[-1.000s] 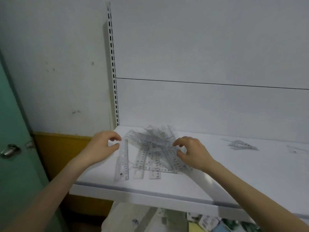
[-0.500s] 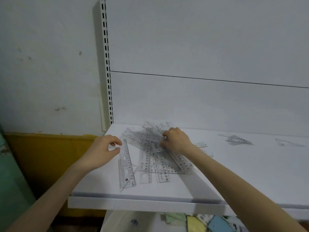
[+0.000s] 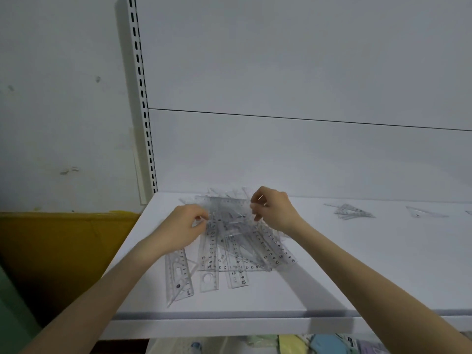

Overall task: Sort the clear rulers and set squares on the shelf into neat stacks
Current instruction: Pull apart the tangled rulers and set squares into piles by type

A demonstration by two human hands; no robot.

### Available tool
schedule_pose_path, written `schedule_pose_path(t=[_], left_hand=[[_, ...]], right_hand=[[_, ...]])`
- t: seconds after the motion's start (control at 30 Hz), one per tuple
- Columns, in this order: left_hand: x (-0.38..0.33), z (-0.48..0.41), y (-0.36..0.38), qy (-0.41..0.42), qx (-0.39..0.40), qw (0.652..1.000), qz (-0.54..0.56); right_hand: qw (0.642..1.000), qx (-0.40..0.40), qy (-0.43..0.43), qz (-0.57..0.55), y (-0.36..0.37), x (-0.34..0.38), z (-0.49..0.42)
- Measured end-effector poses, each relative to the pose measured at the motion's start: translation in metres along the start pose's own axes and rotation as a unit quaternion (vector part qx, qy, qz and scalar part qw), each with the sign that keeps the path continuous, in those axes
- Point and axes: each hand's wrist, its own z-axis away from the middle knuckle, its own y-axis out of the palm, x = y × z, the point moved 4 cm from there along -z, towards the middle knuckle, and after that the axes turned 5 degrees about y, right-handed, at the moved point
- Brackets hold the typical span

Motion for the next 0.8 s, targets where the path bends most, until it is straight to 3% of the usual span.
schedule_pose_path(t=[0.23, 0.3, 0.6, 0.8], left_hand=[[-0.03, -0.044, 0.038, 0.068, 0.16, 0.982, -0.076], [-0.037, -0.051, 0.044, 0.075, 0.155, 0.98, -0.098], [-0.028, -0.064, 0.045, 0.068, 0.095, 0.993, 0.006], [-0.032, -0.06, 0.047, 0.084, 0.081, 0.993, -0.029]], right_hand=[[0.995, -0.087, 0.026, -0.037, -0.066, -0.034, 0.044], [0.993, -0.106, 0.038, -0.032, -0.08, -0.046, 0.052], [0.987, -0.134, 0.057, -0.064, -0.095, -0.069, 0.069], [0.986, -0.133, 0.058, -0.081, -0.094, -0.069, 0.074]])
